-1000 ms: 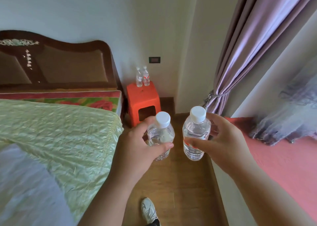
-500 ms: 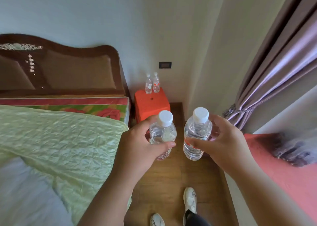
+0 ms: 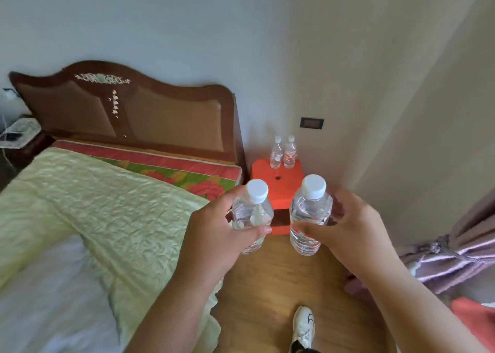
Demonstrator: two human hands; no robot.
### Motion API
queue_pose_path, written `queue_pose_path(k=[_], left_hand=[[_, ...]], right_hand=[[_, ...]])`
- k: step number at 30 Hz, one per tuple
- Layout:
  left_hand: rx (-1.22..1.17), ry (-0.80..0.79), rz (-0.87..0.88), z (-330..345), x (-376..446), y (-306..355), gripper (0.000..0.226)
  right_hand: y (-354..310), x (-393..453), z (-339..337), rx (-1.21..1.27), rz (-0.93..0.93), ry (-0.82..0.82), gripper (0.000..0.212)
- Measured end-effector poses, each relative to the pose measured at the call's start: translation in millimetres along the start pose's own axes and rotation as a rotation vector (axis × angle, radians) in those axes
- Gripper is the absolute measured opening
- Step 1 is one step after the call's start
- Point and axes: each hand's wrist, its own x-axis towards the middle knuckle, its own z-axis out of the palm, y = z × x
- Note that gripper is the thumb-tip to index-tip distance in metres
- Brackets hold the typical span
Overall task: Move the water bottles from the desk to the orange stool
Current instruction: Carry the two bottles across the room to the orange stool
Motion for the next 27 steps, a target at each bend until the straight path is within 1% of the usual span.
queue_pose_path(k=[3, 8, 13, 17, 20, 22, 27], left_hand=[[0.010, 0.044, -0.018, 13.2, 33.0, 11.6, 0.074], [-0.034, 0.097, -0.070, 33.2, 74.3, 24.4, 0.065], [-0.044, 0.063, -0.085, 42.9, 110.9, 31.7, 0.065], [-0.085, 0.030, -0.063, 49.7, 148.0, 32.5, 0.061], [-0.105, -0.029, -0.043, 49.0, 180.8, 28.1, 0.060], [-0.114, -0.058, -0.018, 46.0, 205.5, 24.6, 0.062], [-0.092, -0.099, 0.040, 38.6, 268.1, 17.6, 0.069]], right_hand=[[4.3, 42.9, -6.7, 0.021, -0.035, -0.035, 0.062], [11.2, 101.3, -18.5, 0.011, -0.065, -0.067, 0.059], [14.4, 143.6, -29.5, 0.017, -0.055, -0.066, 0.060], [16.8, 175.8, -27.4, 0.015, -0.035, -0.041, 0.069], [13.9, 199.0, -22.9, 0.023, -0.003, -0.015, 0.061], [10.2, 214.4, -17.8, 0.014, 0.010, 0.005, 0.059], [-3.1, 255.0, -2.5, -0.023, 0.057, 0.073, 0.065]])
